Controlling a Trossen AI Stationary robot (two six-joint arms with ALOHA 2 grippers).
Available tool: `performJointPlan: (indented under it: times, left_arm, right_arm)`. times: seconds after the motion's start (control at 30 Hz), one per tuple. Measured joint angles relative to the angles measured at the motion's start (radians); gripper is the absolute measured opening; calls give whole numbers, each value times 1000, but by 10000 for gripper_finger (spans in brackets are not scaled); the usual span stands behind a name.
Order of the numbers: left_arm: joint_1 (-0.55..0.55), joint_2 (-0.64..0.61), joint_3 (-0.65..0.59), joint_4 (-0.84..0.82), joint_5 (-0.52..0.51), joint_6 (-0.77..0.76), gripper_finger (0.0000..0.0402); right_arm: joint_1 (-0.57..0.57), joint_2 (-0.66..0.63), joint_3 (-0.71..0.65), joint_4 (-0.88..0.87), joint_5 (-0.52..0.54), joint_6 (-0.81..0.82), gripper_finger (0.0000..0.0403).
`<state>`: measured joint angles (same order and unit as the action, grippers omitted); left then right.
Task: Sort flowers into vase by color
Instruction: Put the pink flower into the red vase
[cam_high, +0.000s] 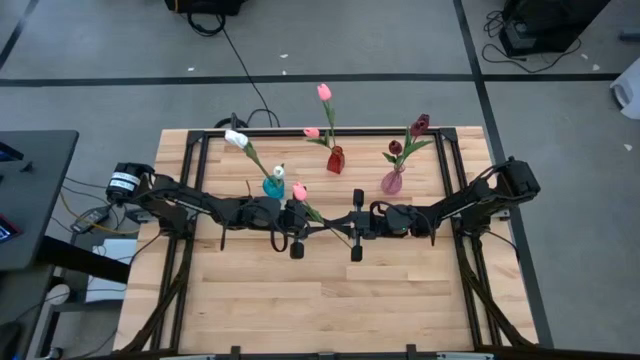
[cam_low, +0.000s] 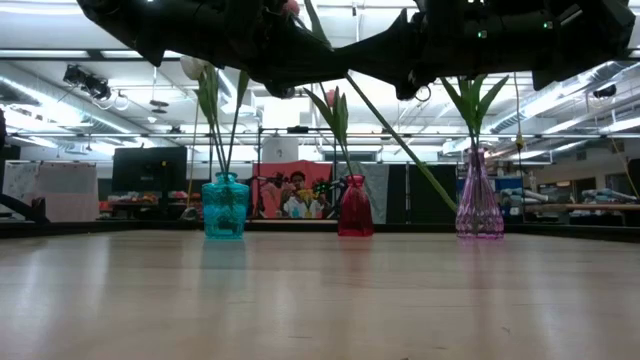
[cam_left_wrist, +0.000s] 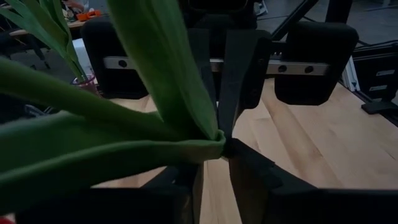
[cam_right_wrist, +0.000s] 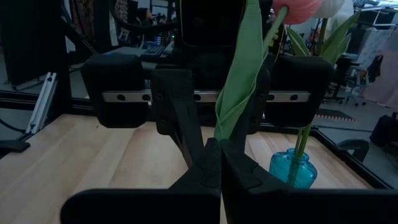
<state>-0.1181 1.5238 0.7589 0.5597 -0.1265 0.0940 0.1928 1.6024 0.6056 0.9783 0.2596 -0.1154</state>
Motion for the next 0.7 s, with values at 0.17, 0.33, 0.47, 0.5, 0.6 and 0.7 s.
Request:
performJointPlan:
  times: [0.17, 0.33, 0.47, 0.5, 0.6, 0.7]
  left_arm:
    - [0, 0, 0, -3, 0, 1, 58]
    - [0, 0, 0, -6, 0, 4, 54]
    - [0, 0, 0, -4, 5, 16, 53]
    - [-1, 0, 0, -4, 5, 22, 53]
    - [0, 0, 0, -4, 5, 26, 53]
    - [0, 0, 0, -3, -3, 26, 53]
  right_arm:
    - [0, 0, 0, 0, 0, 0, 4]
    - [0, 0, 0, 0, -5, 0, 4]
    - [0, 0, -1, 5, -30, 8, 6]
    - [0, 0, -1, 6, -32, 13, 8]
    - [0, 0, -1, 6, -24, 35, 16]
    - [-1, 0, -1, 8, -8, 56, 32]
